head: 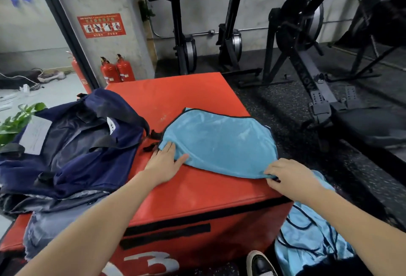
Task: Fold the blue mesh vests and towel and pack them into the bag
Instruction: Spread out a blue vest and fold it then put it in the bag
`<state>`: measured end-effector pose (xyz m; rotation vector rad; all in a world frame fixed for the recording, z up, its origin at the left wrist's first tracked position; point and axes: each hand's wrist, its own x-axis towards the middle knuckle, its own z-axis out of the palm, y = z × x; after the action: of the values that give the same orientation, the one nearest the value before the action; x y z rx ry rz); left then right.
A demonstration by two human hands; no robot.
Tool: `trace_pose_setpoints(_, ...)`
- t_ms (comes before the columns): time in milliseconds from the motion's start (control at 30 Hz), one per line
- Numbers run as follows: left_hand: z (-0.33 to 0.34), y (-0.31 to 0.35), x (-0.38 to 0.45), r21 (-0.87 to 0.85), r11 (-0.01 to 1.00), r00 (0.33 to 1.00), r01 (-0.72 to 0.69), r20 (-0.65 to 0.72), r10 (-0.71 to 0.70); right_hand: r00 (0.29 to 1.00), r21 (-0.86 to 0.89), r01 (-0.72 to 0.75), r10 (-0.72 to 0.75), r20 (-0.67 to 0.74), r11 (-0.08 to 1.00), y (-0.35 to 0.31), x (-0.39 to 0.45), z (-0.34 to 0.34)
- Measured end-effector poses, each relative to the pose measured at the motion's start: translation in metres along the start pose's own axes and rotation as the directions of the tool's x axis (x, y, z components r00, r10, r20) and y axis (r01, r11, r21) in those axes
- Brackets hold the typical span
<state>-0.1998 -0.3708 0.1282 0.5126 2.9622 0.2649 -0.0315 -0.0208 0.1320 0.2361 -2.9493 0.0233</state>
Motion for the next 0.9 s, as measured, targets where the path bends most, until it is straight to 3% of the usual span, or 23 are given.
trace_pose_setpoints(233, -0.035, -0.008, 0.089, 0.164, 0.980, 0.993, -0.115, 0.022, 0.113, 0.996, 0.006, 0.048, -0.047, -0.082, 0.999, -0.034, 0.024, 0.007)
trace_pose_setpoints(400, -0.048, -0.012, 0.084, 0.264, 0.965, 0.999, -0.004, -0.049, 0.018, 0.994, 0.097, 0.083, -0.089, 0.061, 0.992, -0.080, 0.049, -0.002)
trace_pose_setpoints(467, -0.044, -0.016, 0.066, 0.208, 0.978, 0.997, 0.013, -0.076, 0.003, 0.978, 0.140, 0.061, -0.087, 0.188, 0.988, -0.107, 0.060, -0.007)
trace_pose_setpoints(600, -0.037, -0.014, 0.003, 0.025, 0.999, 0.979, -0.047, -0.197, 0.051, 0.964, 0.277, 0.016, -0.089, 0.251, 0.961, -0.171, 0.077, -0.015)
trace_pose_setpoints(767, -0.027, -0.021, -0.072, -0.236, 0.967, 0.961, -0.099, -0.276, 0.031, 0.955, 0.566, 0.071, -0.220, 0.198, 0.821, -0.235, 0.077, -0.011)
trace_pose_setpoints(900, -0.018, -0.028, -0.112, -0.347, 0.932, 0.970, -0.104, -0.241, 0.019, 0.966, 0.637, 0.071, -0.213, 0.149, 0.768, -0.219, 0.061, -0.011)
